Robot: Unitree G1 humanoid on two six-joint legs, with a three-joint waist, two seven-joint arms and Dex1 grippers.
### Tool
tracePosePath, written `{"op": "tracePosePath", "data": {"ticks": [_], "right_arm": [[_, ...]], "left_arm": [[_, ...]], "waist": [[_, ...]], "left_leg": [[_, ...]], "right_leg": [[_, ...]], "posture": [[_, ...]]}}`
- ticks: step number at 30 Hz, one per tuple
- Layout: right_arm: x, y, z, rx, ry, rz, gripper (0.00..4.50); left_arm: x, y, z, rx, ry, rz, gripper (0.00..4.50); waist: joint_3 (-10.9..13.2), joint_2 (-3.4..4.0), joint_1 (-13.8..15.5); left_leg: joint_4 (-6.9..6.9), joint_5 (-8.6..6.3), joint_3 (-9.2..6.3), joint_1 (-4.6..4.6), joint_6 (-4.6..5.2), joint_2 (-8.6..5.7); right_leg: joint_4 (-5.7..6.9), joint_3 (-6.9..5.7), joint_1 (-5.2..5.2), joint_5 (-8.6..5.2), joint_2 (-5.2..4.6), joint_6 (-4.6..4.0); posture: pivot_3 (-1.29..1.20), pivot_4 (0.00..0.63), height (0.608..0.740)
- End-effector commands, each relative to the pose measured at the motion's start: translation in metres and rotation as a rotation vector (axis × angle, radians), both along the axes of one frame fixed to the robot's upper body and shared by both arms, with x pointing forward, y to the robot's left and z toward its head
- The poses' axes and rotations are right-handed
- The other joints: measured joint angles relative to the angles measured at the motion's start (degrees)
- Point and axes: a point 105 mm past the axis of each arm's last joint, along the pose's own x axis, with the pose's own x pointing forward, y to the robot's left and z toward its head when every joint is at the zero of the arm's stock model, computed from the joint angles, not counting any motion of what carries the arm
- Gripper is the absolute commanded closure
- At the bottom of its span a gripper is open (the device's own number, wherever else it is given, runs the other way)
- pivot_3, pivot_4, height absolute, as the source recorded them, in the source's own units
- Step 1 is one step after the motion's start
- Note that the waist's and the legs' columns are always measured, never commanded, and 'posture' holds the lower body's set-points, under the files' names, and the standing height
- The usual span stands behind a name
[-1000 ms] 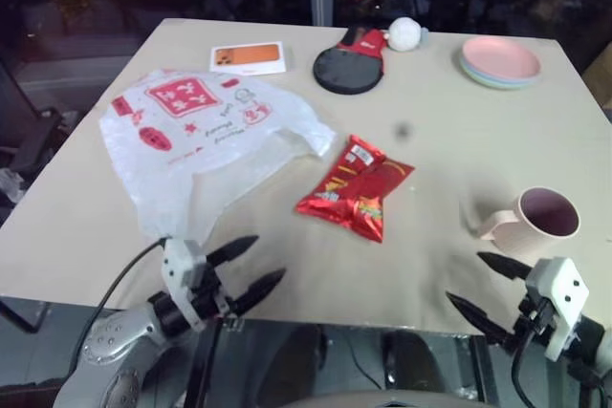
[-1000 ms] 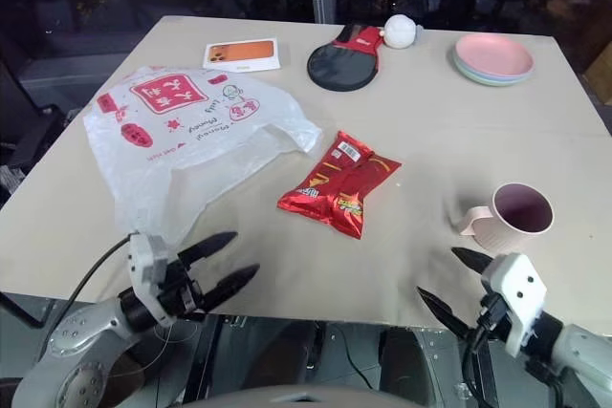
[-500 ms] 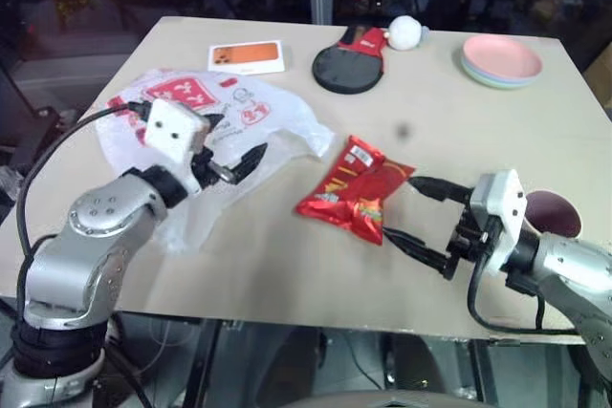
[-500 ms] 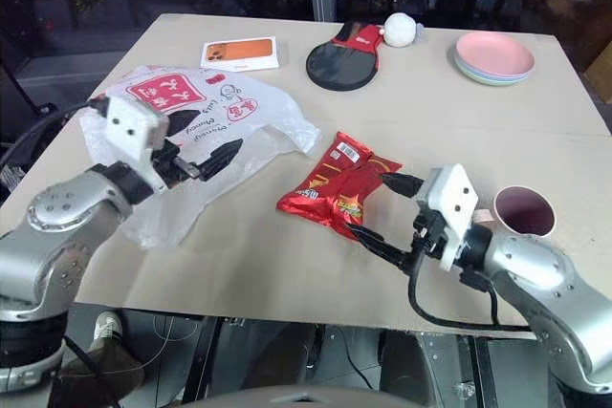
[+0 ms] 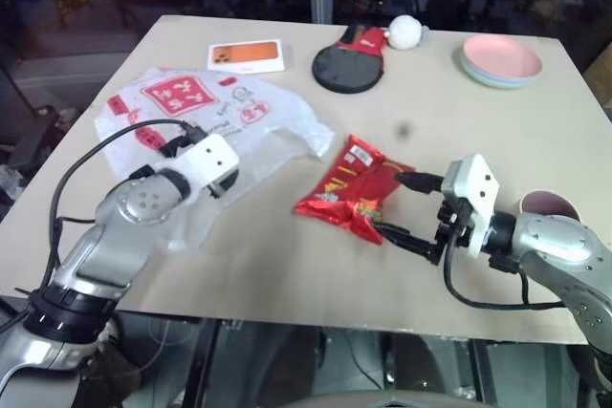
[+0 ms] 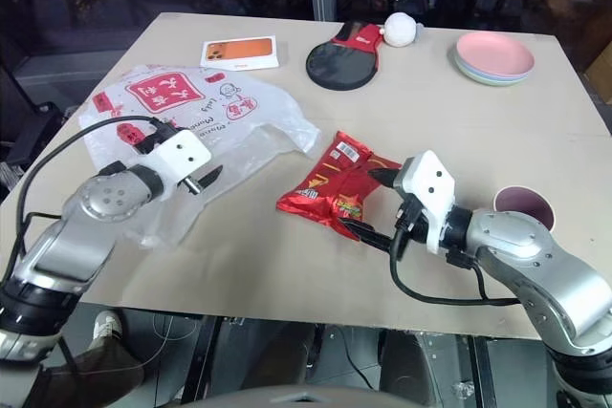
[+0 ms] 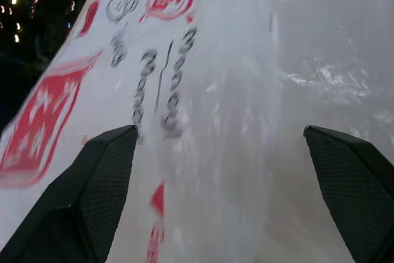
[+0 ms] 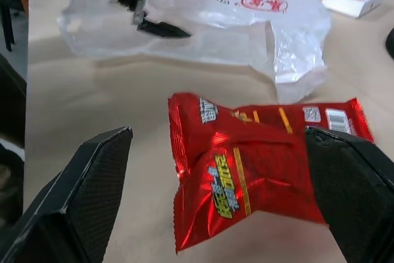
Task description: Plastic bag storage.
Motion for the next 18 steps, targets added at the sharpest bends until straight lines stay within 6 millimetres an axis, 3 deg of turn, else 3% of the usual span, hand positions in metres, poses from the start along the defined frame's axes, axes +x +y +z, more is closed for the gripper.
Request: {"op": "tracePosePath", "data": {"ticks": [1,7,12,15,18], "right_arm": [[0.001,0.001,0.004,0.0,-0.041,-0.008,0.0],[0.005,-0.002,-0.003,-0.012,-0.037,-0.078,0.0],[0.011,-0.001,-0.012,-0.012,0.002,-0.135,0.0],[0.03,-0.002,-0.034,0.01,0.205,-0.243,0.0],[0.043,0.0,-0.045,0.058,0.365,-0.309,0.0]], "left_arm": [[0.009,0.001,0.012,0.038,-0.059,-0.007,1.71],[0.016,0.011,0.026,0.042,-0.114,0.024,4.41],[0.022,0.01,0.045,-0.028,-0.163,0.017,4.47],[0.023,-0.015,0.074,-0.32,-0.166,-0.033,4.47],[0.026,-0.026,0.089,-0.415,-0.163,-0.05,4.47]], "waist": [[0.0,0.0,-0.23],[0.01,-0.01,-0.75],[0.01,-0.01,-1.08],[0.01,-0.09,-1.25],[0.03,-0.12,-1.43]], "left_leg": [[0.0,0.0,0.02,0.0,0.0,0.0],[0.0,-0.01,-0.01,-0.01,-0.01,0.0],[0.03,0.0,-0.04,-0.01,-0.01,-0.01],[0.07,0.0,-0.06,0.0,-0.02,0.0],[0.19,0.02,-0.13,-0.02,-0.05,0.0]], "right_leg": [[0.0,0.03,-0.01,0.0,0.0,0.0],[0.02,0.02,-0.02,0.0,0.02,0.0],[0.06,0.0,-0.02,0.01,0.03,0.02],[0.11,-0.01,-0.01,0.01,0.04,0.02],[0.21,-0.07,0.01,0.04,0.08,-0.01]], "posture": [[0.0,0.15,0.74],[0.0,0.15,0.74],[0.0,0.15,0.74],[0.0,0.15,0.74],[0.0,0.15,0.74]]}}
